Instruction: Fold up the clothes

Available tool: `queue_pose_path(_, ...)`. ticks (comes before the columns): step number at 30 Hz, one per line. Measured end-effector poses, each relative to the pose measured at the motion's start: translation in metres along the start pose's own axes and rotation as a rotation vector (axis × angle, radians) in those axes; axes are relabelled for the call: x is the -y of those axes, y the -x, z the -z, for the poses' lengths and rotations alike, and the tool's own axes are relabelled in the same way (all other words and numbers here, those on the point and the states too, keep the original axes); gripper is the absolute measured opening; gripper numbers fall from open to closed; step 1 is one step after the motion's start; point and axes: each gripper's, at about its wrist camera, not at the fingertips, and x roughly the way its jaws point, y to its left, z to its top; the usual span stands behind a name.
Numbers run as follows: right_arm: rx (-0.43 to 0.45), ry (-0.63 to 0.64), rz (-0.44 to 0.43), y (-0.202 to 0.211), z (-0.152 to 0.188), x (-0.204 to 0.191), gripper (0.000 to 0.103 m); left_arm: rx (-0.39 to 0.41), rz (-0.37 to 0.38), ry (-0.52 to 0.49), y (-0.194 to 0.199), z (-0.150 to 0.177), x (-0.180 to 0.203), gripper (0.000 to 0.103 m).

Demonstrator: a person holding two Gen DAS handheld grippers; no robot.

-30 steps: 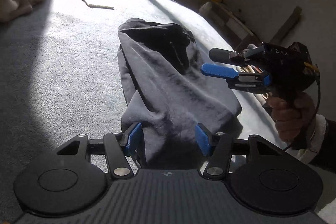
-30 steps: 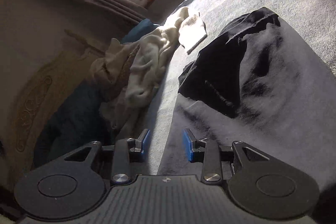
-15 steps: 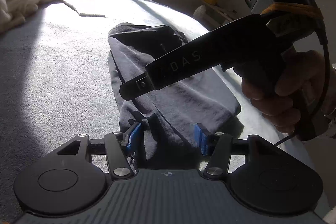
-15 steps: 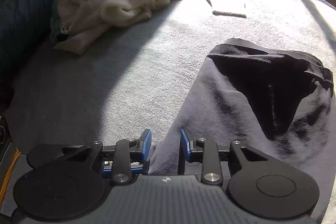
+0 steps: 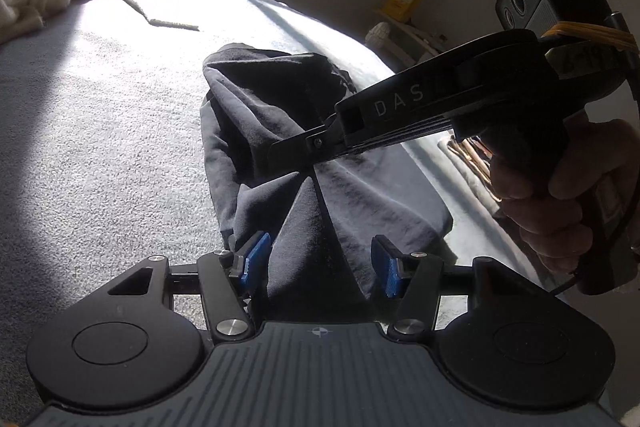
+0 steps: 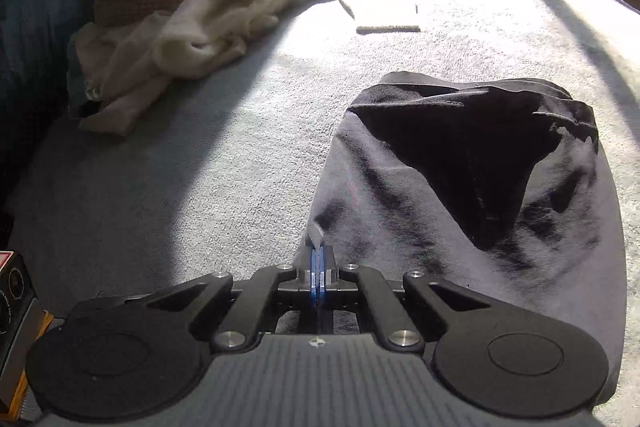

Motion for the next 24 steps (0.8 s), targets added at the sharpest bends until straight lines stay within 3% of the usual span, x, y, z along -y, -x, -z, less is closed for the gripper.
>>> queue_pose_path(2, 0.007, -0.011, -0.009, 0.002, -0.001, 0.001, 0.001, -0.004, 0.028, 0.029, -0.002, -0.001, -0.004, 0.047)
queue_pose_path(5, 0.014, -0.021, -0.019, 0.004, -0.001, 0.003, 0.001, -0.019, 0.196, 0.165, -0.002, -0.001, -0.020, 0.047)
queue_pose_path(11, 0.019, -0.051, -0.046, 0.006, 0.000, 0.007, 0.001, -0.010, 0.103, 0.144, -0.004, -0.003, -0.020, 0.055)
queue_pose_path(14, 0.017, -0.062, -0.057, 0.005, 0.000, 0.008, 0.001, -0.055, 0.192, 0.153, -0.013, -0.001, -0.023, 0.055)
queue_pose_path(17, 0.004, -0.070, -0.062, 0.002, 0.003, 0.009, 0.001, -0.103, 0.338, 0.297, -0.025, 0.002, -0.043, 0.055)
queue_pose_path(19, 0.002, -0.071, -0.059, 0.001, 0.005, 0.010, 0.001, -0.120, 0.337, 0.367, -0.030, 0.004, -0.056, 0.055)
queue_pose_path(24, 0.000, -0.084, -0.072, -0.002, 0.004, 0.012, 0.001, -0.116, 0.346, 0.336, -0.027, 0.010, -0.057, 0.056)
